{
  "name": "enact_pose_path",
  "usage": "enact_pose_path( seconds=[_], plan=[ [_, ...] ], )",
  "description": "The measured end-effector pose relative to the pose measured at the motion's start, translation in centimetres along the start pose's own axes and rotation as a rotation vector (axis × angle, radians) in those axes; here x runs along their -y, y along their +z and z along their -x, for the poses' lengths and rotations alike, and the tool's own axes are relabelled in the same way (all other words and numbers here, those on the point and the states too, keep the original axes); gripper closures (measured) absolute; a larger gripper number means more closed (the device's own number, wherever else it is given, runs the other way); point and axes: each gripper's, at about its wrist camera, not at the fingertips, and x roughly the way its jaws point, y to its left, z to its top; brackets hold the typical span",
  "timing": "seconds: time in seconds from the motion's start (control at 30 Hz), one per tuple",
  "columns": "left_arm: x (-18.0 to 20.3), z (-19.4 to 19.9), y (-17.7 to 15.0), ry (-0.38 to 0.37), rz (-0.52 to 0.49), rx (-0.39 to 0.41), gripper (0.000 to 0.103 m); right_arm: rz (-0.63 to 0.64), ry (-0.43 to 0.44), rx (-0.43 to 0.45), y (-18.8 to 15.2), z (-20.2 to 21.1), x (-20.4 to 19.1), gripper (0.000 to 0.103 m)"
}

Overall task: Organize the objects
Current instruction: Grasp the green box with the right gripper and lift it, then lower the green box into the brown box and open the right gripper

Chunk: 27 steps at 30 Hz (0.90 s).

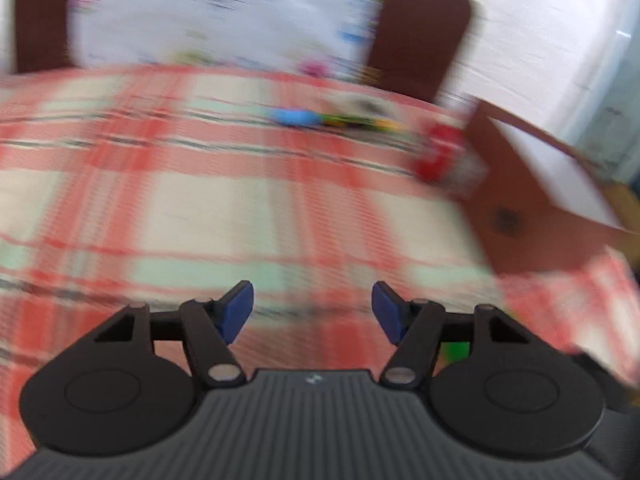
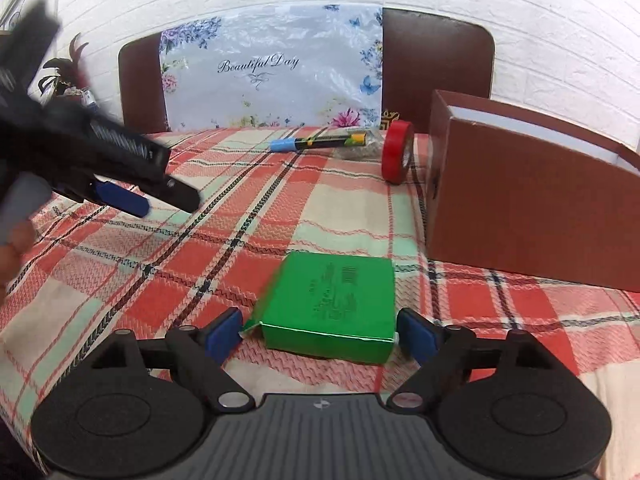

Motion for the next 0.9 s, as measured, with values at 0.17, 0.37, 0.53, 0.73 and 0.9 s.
enact_pose_path(
  seconds=[0.17, 0.37, 0.53, 0.73, 0.9],
  plan=[
    [5.4, -1.6, -0.2, -0.144, -0.051, -0.138, 0.037, -0.061, -0.003, 0.001, 0.0, 0.2, 1.2, 0.020],
    [8.3, -5.0, -0.9, -0.160, -0.083, -0.243, 0.050, -0.055, 0.020, 0.018, -0.7, 0.5, 1.6, 0.043],
    [11.8, -0.3, 2.1, -0.251, -0.169, -0.098, 0.050, -0.063, -0.019, 0.261, 1.3, 4.6, 2.9, 0.043],
    [18.4, -1.7, 7.0, -0.273, -0.283, 0.024, 0.041, -0.086, -0.162, 0.420, 5.7, 4.5, 7.1, 0.041],
    [19.0, -4.2, 8.2, -0.127, -0.302, 0.082, 0.032, -0.113, -0.269, 0.359, 7.5, 1.0, 10.2, 0.027]
  ],
)
